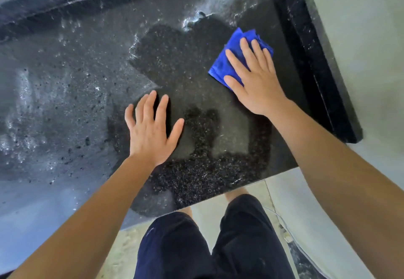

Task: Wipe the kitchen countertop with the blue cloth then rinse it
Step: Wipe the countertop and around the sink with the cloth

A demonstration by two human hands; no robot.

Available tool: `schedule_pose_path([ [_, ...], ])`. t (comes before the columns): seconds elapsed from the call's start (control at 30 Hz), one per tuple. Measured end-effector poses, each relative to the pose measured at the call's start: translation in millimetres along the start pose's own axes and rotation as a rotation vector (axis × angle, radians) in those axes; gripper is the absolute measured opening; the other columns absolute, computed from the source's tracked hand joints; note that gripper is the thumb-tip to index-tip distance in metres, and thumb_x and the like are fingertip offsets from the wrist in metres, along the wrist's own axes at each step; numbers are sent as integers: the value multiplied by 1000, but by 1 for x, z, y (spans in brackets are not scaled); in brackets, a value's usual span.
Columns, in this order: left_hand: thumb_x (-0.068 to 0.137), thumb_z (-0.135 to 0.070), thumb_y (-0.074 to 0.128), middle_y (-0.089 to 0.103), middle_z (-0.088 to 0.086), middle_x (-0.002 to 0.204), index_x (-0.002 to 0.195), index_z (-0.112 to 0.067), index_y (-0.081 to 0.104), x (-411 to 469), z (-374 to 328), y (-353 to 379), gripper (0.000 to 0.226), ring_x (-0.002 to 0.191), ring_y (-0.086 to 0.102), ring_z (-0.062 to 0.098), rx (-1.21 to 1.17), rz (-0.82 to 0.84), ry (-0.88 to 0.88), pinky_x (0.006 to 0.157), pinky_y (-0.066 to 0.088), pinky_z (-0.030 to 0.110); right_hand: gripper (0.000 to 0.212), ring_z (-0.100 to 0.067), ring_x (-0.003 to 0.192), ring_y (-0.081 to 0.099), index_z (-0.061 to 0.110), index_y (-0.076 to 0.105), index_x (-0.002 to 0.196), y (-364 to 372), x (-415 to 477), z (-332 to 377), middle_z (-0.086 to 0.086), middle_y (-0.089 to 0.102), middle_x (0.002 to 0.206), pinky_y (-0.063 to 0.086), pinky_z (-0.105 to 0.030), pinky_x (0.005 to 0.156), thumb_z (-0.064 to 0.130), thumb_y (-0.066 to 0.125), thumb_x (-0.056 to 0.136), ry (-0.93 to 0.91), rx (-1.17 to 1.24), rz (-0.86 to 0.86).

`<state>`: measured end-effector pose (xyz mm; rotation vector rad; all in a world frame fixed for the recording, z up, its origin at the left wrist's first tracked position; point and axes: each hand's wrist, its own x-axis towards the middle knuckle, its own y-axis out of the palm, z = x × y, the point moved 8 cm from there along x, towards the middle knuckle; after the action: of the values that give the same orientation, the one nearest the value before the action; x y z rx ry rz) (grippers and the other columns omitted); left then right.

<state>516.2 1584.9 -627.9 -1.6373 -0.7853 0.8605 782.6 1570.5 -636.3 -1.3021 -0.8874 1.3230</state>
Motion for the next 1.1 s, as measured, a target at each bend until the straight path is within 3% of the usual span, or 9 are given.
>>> schedule_pose_path([
  [0.27, 100, -63, 17, -1, 14, 165, 158, -16, 11, 96, -56, 7, 75, 153, -3, 30, 26, 34, -78, 121, 1, 57, 68, -40, 152, -8, 19, 10, 160, -13, -1, -53, -21, -8, 164, -2, -47, 123, 52, 31, 104, 69, 30, 13],
  [0.5, 99, -63, 17, 0, 11, 166, 158, -18, 9, 99, -56, 14, 74, 153, -3, 27, 70, 33, -128, 121, 3, 56, 70, -40, 152, -9, 19, 6, 160, -25, 83, -62, -22, -9, 164, -4, -50, 123, 54, 25, 102, 231, 114, -29],
  [0.67, 99, -63, 19, 2, 10, 166, 158, -19, 12, 100, -56, 12, 74, 153, -1, 27, 77, 25, -137, 122, 3, 55, 71, -40, 152, -8, 18, 6, 160, -32, 151, -16, -22, -6, 164, -4, -51, 123, 54, 21, 101, 180, 90, -62],
  [0.87, 98, -64, 20, 1, 9, 166, 158, -20, 11, 100, -55, 12, 75, 153, -2, 26, 75, 43, -148, 122, 2, 54, 66, -41, 152, 1, 19, 21, 158, -24, 86, -27, -18, 7, 165, 2, -51, 124, 57, 24, 104, -118, 88, -65],
  [1.0, 98, -65, 18, -1, 9, 166, 158, -20, 10, 100, -55, 11, 75, 153, -4, 26, 79, 64, -147, 122, 1, 54, 58, -44, 150, 13, 15, 37, 153, -27, 42, -67, -17, 22, 163, 15, -54, 122, 49, 33, 106, -10, 45, -105],
  [1.1, 98, -65, 18, -1, 8, 166, 158, -21, 9, 100, -56, 11, 76, 153, -5, 25, 78, 68, -145, 122, 1, 54, 54, -44, 150, 14, 11, 33, 153, -28, 51, -67, -20, 19, 163, 23, -50, 121, 39, 34, 107, 37, 73, -92],
])
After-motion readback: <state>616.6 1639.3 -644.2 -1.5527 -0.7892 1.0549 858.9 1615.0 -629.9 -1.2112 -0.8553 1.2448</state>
